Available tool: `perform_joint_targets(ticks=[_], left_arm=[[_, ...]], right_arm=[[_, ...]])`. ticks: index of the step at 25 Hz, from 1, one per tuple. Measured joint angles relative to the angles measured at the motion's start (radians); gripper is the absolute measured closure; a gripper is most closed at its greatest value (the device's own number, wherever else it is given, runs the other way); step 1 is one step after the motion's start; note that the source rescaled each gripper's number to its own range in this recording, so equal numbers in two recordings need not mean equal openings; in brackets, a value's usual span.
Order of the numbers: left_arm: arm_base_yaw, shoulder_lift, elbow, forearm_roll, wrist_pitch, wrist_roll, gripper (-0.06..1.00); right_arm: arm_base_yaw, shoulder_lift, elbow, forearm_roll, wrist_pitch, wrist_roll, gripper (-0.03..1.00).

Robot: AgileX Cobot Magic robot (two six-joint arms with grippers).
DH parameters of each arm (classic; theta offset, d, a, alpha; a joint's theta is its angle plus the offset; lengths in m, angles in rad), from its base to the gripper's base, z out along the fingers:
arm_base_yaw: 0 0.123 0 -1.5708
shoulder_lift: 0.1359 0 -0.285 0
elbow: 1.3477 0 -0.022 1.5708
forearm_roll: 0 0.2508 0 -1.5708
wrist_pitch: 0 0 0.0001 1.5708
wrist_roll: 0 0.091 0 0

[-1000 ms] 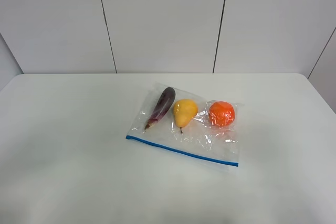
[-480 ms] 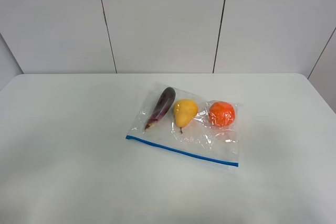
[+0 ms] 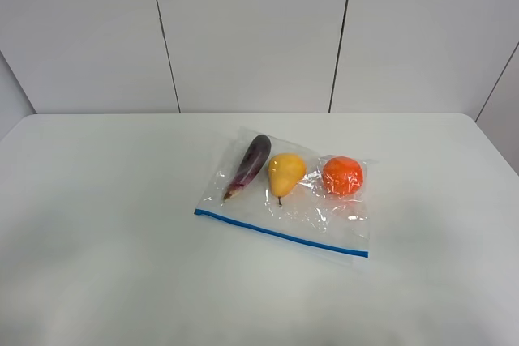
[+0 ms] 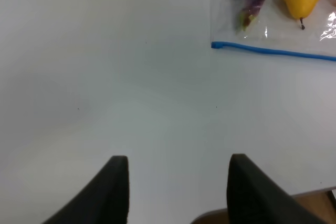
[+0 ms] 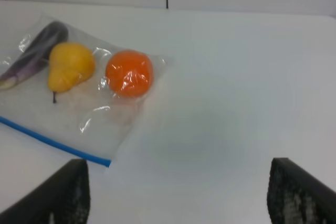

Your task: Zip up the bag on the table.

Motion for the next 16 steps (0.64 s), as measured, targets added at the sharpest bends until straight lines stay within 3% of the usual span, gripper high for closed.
perform_joint_targets(ticks=[16], left_arm=[[0.0, 0.0, 0.0, 0.0, 0.0, 0.0, -0.05]], right_arm=[[0.0, 0.0, 0.011, -0.003, 0.017, 0.024, 0.07]])
